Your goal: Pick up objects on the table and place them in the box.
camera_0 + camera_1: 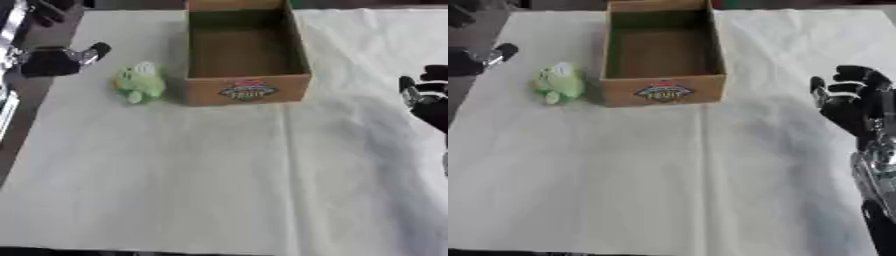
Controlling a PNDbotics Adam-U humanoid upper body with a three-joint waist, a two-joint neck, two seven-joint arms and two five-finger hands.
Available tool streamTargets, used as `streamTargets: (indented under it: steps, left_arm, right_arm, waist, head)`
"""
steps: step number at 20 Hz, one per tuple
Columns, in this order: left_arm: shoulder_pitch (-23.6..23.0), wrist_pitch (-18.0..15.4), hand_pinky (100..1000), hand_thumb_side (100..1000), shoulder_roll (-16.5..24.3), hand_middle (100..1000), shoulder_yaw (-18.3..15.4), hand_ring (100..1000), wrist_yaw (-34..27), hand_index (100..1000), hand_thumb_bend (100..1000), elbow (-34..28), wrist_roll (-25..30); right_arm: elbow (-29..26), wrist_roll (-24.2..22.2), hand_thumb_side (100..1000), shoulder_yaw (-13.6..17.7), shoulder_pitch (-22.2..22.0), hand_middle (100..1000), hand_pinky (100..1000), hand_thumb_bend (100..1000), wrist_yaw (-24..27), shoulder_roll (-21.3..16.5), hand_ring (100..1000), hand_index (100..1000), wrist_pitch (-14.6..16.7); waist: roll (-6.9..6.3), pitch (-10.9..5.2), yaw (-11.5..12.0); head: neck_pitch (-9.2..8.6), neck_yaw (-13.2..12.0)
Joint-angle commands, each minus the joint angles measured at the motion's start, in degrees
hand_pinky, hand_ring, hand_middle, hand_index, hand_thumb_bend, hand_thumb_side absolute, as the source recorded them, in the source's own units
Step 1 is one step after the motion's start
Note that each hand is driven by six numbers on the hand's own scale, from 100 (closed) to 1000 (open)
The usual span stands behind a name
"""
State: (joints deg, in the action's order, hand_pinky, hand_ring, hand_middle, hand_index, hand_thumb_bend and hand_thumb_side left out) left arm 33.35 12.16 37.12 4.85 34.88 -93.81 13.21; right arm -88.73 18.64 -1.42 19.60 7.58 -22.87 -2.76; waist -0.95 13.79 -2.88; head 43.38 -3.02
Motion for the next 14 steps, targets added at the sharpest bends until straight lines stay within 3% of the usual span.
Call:
streamTargets:
  steps: [1, 7, 14]
  left_arm:
    - [4.31, -2.08, 725, 166, 3.50, 682, 3.00, 684, 6.51, 756, 617, 4.17, 7.94]
    - [11.47, -5.85, 726, 120, -0.44, 680, 6.79, 678, 10.86, 762, 619, 15.51, 15.41]
    - [15.85, -8.56, 725, 106, -5.73, 681, 7.80, 679, 13.05, 770, 626, 25.41, 17.92]
  right_arm:
    - [-0.95, -0.32, 100, 0.11, 0.39, 590, 572, 363, 0.00, -1.16, 613, 671, 0.03]
    - [-0.88, -0.61, 100, -0.12, 0.36, 590, 572, 363, 0.00, -1.16, 613, 668, -0.03]
    - [-0.82, -0.68, 100, -0.20, 0.31, 589, 572, 364, 0.01, -1.11, 613, 667, -0.11]
  waist:
    - [-0.16, -1.29, -0.30]
    - [-0.22, -1.55, -0.78]
    - [-0.16, -1.58, -1.04]
  head:
    - [0.63, -0.38]
    - [0.73, -0.51]
    - [0.73, -0.75]
